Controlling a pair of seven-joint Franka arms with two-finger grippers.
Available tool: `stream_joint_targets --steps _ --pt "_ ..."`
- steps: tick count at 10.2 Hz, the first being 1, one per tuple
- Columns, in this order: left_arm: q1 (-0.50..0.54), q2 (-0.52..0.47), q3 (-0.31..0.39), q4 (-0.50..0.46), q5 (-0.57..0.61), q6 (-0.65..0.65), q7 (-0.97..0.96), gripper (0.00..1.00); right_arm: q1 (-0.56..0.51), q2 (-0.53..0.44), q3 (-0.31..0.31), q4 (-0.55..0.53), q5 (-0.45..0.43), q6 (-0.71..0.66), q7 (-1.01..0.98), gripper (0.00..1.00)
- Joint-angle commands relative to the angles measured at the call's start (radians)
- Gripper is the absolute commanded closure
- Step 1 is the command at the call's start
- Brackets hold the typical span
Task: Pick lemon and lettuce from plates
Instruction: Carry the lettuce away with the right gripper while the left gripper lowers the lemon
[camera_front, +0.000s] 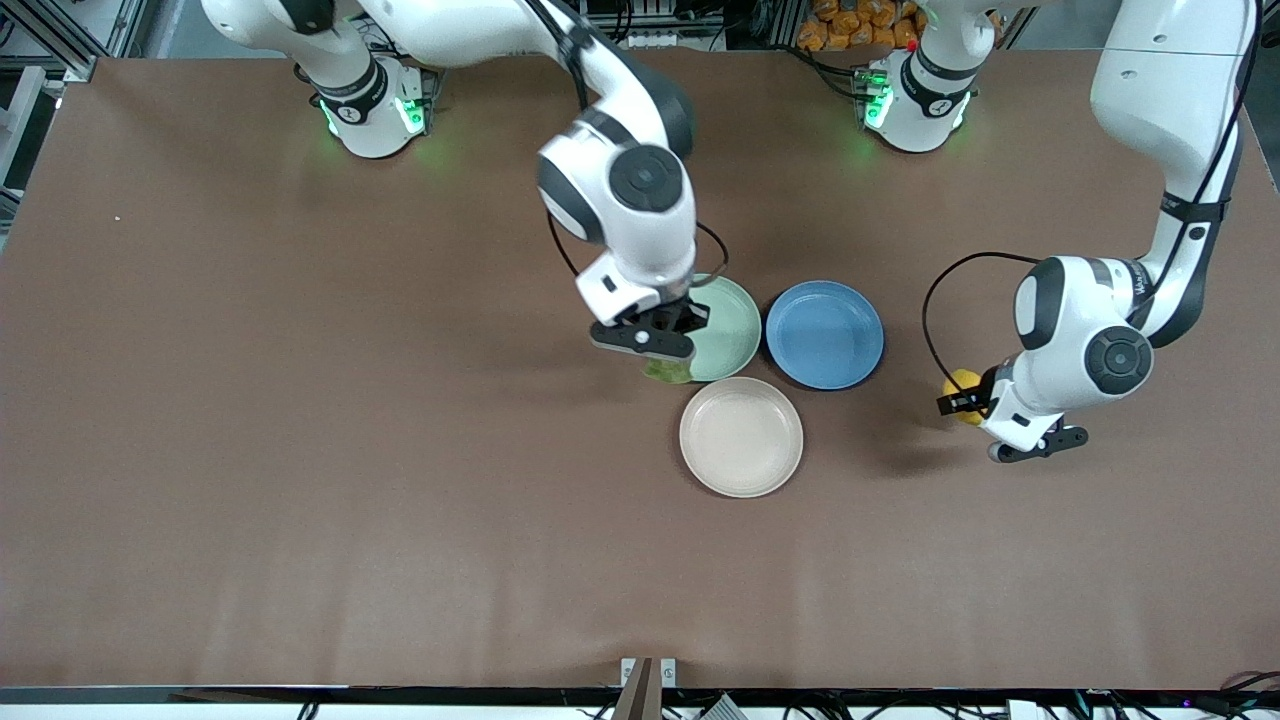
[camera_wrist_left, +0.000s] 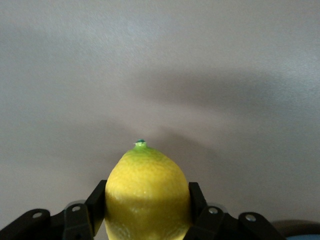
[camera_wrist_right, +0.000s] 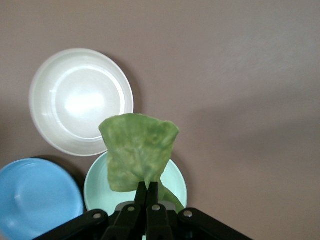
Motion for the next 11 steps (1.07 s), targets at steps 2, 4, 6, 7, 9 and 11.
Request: stream_joint_targets --steps 2,4,6,7,9,11 --pt "0.008 0.0 -0.004 0.016 0.044 0.015 0.043 0.12 -0.114 -0.211 0.011 -0.051 0.046 -0.212 -0.197 1.0" --pt "0.006 0.0 -0.004 0.016 0.042 0.015 0.046 0.0 -0.217 -0.297 0.01 -0.053 0.049 -0.359 -0.339 1.0" --pt "0.006 -0.003 -0.004 0.016 0.042 0.015 0.044 0.0 -0.338 -0.365 0.008 -0.058 0.048 -0.468 -0.486 1.0" --pt "0.009 -0.004 -0.004 0.016 0.041 0.015 0.044 0.0 -0.389 -0.396 0.007 -0.073 0.048 -0.488 -0.536 1.0" --pt "0.008 -0.013 -0.004 0.018 0.041 0.015 0.041 0.0 -0.504 -0.452 0.005 -0.139 0.046 -0.495 -0.646 1.0" --pt "0.009 -0.029 -0.007 0.013 0.041 0.012 0.037 0.0 -0.611 -0.491 0.004 -0.209 0.04 -0.483 -0.758 1.0"
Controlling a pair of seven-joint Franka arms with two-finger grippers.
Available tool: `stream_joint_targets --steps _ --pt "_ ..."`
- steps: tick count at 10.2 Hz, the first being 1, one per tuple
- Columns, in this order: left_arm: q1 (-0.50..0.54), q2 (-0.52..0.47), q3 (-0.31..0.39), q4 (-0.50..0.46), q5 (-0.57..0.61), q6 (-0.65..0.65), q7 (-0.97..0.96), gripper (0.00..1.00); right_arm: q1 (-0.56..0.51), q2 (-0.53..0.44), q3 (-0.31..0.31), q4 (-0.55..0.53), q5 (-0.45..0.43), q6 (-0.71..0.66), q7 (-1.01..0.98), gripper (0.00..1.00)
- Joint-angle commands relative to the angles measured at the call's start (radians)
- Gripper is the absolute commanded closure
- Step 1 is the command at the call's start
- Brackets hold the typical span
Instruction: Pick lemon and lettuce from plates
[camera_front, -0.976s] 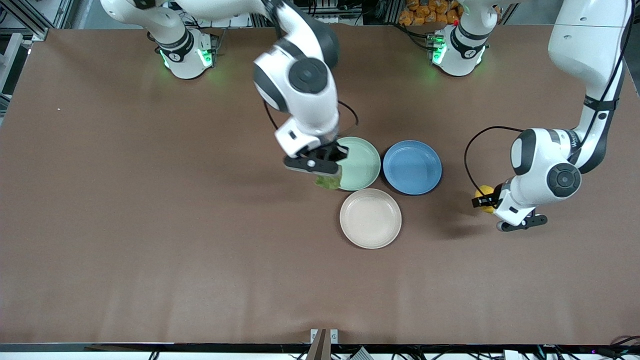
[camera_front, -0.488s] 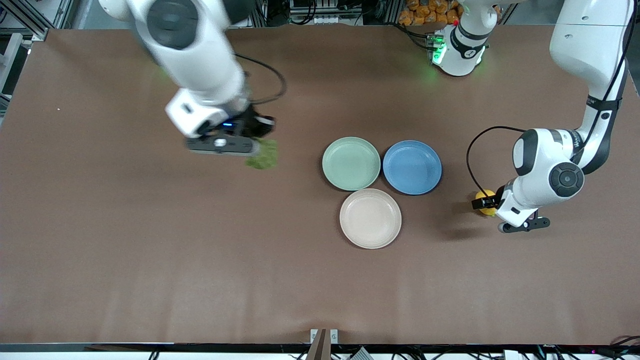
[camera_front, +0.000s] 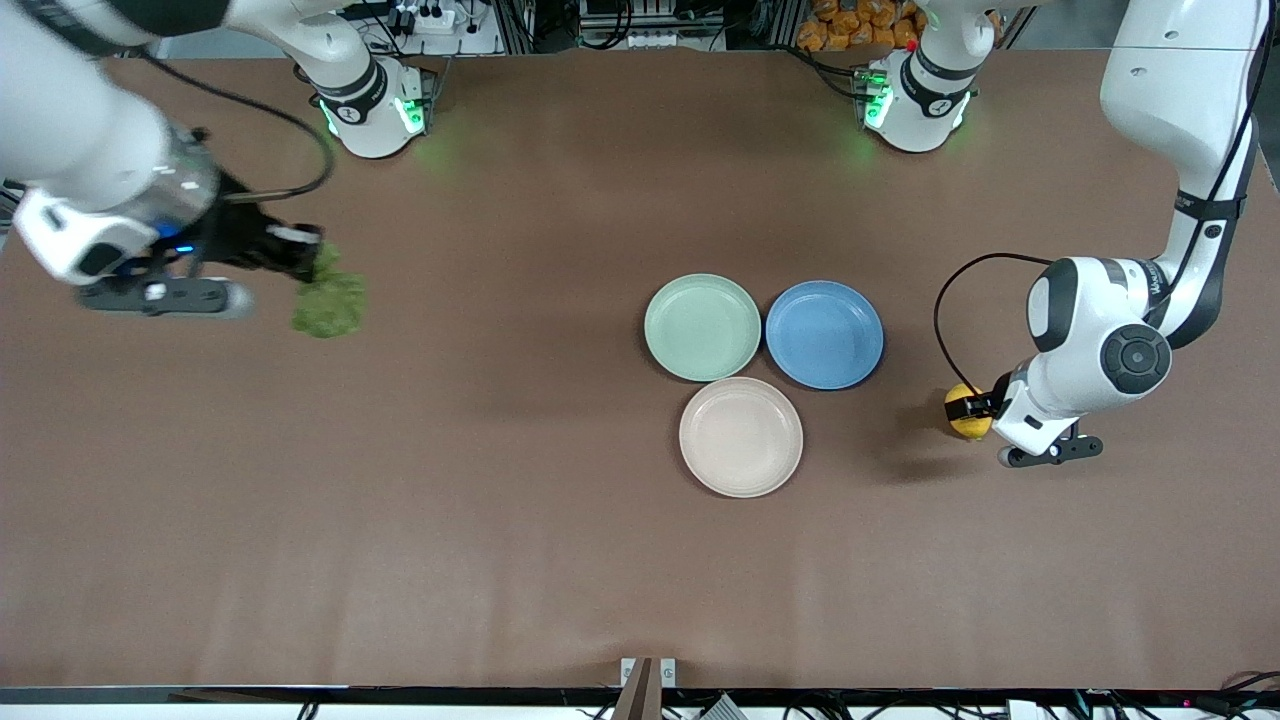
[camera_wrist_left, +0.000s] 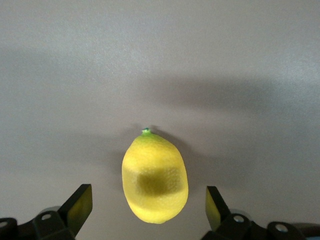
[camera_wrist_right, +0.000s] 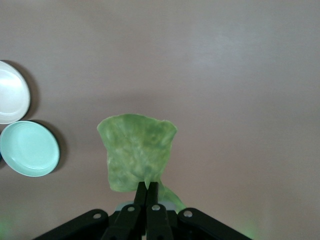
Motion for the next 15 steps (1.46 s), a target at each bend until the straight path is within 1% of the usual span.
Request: stream_joint_targets --steps 1,2,4,5,8,10,12,15 --pt "0.016 -0.053 -0.008 -0.025 0.019 -0.003 0.005 0.0 -0.121 -0.095 0.013 -0.16 0.005 0.055 -0.131 1.0" --pt "0.012 -0.103 -0.008 -0.057 0.007 -0.004 0.014 0.0 -0.147 -0.132 0.013 -0.229 -0.012 0.109 -0.165 1.0" --pt "-0.031 -0.189 0.0 -0.087 -0.007 -0.035 0.011 0.0 -0.172 -0.225 0.013 -0.407 -0.045 0.277 -0.22 1.0" --pt "-0.043 -0.228 0.001 -0.088 -0.023 -0.059 0.008 0.0 -0.186 -0.238 0.013 -0.443 -0.045 0.312 -0.237 1.0" --pt "-0.062 -0.352 0.001 -0.088 -0.028 -0.153 0.006 0.0 -0.193 -0.238 0.013 -0.442 -0.084 0.326 -0.28 1.0" --pt "-0.072 -0.413 0.001 -0.082 -0.062 -0.188 0.003 0.0 -0.198 -0.232 0.015 -0.451 -0.086 0.327 -0.282 1.0" --pt "-0.079 -0.453 0.001 -0.059 -0.085 -0.222 0.003 0.0 -0.198 -0.229 0.015 -0.536 -0.086 0.393 -0.28 1.0" --pt "-0.082 -0.461 0.001 0.072 -0.103 -0.399 0.015 0.0 -0.2 -0.193 0.015 -0.661 -0.088 0.577 -0.28 1.0"
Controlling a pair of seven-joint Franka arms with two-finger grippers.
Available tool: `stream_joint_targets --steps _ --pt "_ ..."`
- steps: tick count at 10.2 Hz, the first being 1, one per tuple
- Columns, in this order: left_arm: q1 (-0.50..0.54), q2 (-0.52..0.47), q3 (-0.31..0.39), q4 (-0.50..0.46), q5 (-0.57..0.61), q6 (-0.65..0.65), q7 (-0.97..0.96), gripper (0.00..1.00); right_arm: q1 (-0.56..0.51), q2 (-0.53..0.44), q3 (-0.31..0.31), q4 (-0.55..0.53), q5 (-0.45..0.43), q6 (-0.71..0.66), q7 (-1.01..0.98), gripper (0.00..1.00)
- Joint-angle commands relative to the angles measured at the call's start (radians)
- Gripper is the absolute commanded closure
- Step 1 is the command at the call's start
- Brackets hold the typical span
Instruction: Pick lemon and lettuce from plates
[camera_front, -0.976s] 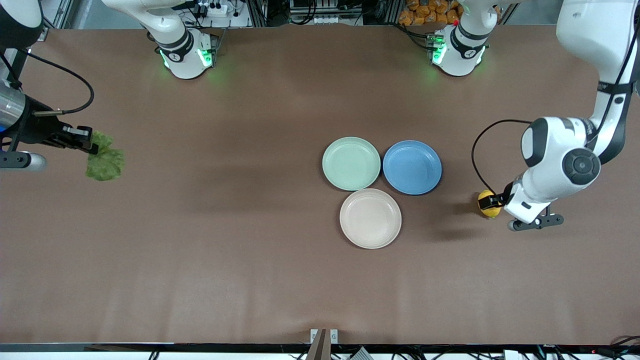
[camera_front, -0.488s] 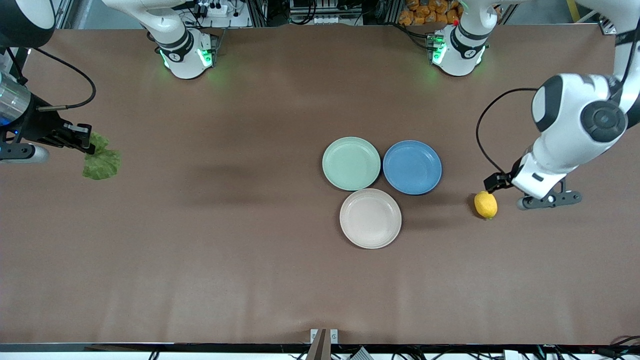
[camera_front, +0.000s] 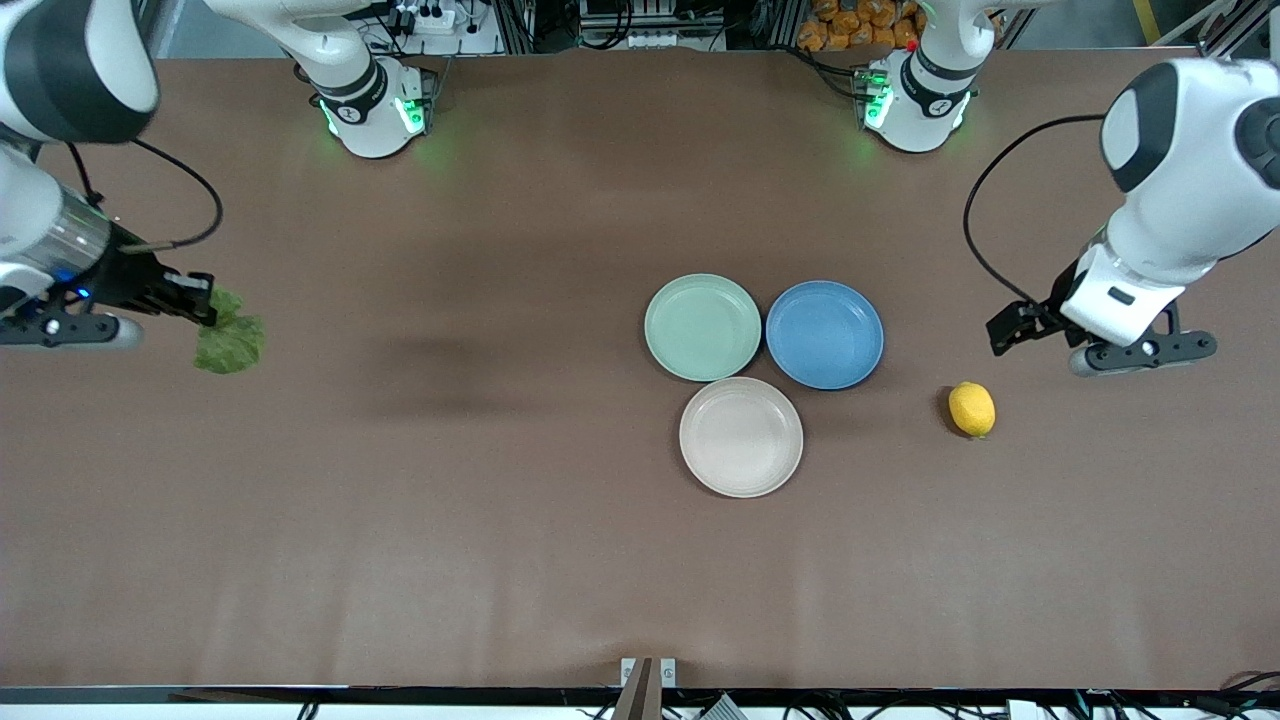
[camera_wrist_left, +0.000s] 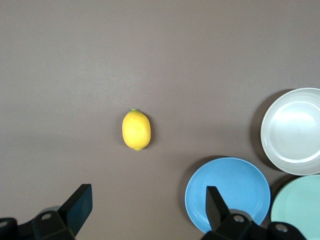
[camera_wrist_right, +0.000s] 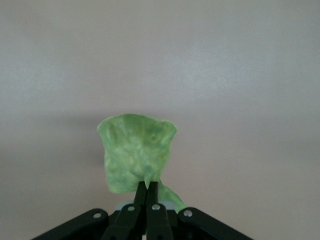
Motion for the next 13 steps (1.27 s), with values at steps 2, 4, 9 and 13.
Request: stream_joint_targets --steps 2,4,9,13 --pt "-0.021 -0.008 0.008 0.14 -0.026 -0.182 0.021 0.0 -0.021 0.039 0.015 -0.144 -0.015 0.203 -0.01 1.0" --pt "-0.018 -0.01 0.008 0.188 -0.026 -0.249 0.055 0.0 -0.046 0.094 0.017 -0.233 -0.015 0.368 -0.01 1.0" --pt "-0.017 0.002 0.001 0.3 -0.031 -0.383 0.111 0.0 -0.063 0.298 0.017 -0.288 -0.015 0.636 -0.01 1.0" --pt "-0.009 0.001 -0.001 0.323 -0.065 -0.4 0.107 0.0 -0.066 0.403 0.017 -0.259 -0.015 0.705 -0.016 0.75"
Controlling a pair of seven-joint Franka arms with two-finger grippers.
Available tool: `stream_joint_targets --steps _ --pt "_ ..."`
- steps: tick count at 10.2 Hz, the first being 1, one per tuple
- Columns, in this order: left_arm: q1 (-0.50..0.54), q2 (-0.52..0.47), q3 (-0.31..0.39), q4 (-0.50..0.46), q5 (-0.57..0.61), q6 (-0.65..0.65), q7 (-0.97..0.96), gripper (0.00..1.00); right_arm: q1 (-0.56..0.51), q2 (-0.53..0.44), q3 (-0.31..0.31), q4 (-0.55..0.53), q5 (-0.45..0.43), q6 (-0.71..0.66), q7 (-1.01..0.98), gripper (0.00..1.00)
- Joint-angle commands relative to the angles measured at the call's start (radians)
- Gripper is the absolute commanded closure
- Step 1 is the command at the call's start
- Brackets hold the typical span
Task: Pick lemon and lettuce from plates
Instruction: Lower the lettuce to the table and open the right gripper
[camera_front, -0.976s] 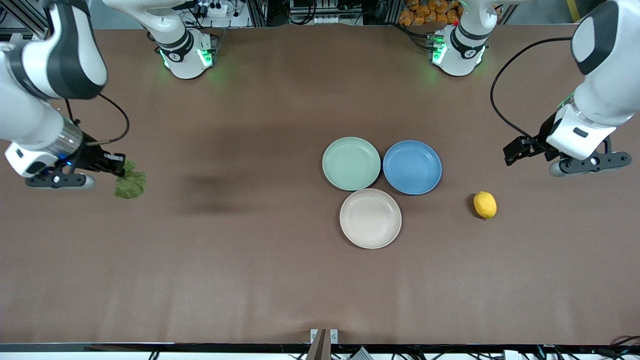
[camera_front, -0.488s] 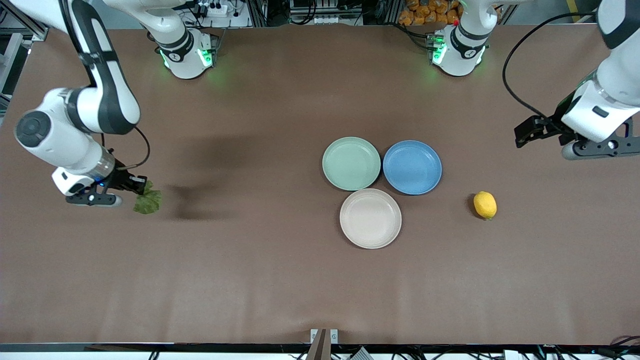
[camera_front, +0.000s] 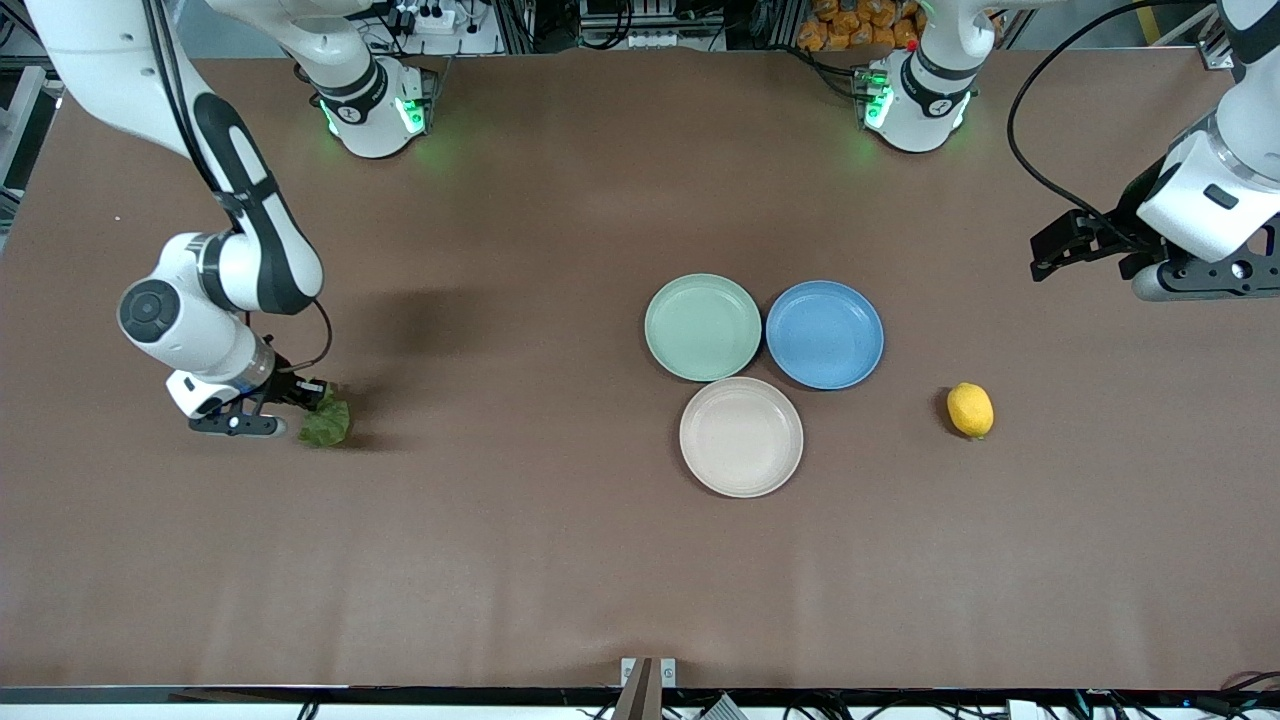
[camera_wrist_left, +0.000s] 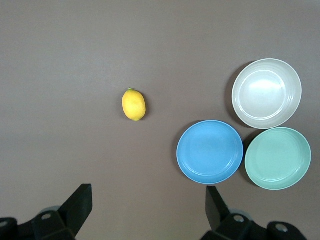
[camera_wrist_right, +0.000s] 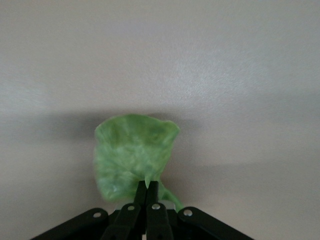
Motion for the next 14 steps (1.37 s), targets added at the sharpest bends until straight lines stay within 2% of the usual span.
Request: stream_joint_targets --steps 1,2,4,5,7,9,14 --pt "0.009 0.013 0.0 0.041 -0.023 -0.038 0.022 0.0 -0.028 -0.009 0.016 0.053 -0.013 -0.048 -0.013 0.11" --pt "0.009 0.013 0.0 0.042 -0.021 -0.038 0.022 0.0 -0.036 -0.029 0.016 0.108 -0.013 -0.15 -0.024 0.0" --pt "0.009 0.014 0.002 0.047 -0.023 -0.038 0.022 0.0 -0.045 -0.076 0.016 0.242 -0.011 -0.431 -0.027 0.0" --pt "0.007 0.014 0.002 0.047 -0.023 -0.038 0.022 0.0 -0.047 -0.101 0.016 0.301 -0.011 -0.517 -0.027 0.0" --pt "0.007 0.014 0.002 0.045 -0.023 -0.038 0.022 0.0 -0.059 -0.144 0.016 0.364 -0.011 -0.599 -0.028 0.0" --pt "0.007 0.013 0.002 0.045 -0.023 -0.038 0.022 0.0 -0.067 -0.185 0.014 0.377 -0.011 -0.605 -0.027 0.0" --pt "0.009 0.016 0.002 0.045 -0.024 -0.036 0.023 0.0 -0.07 -0.222 0.016 0.499 -0.011 -0.749 -0.077 0.0"
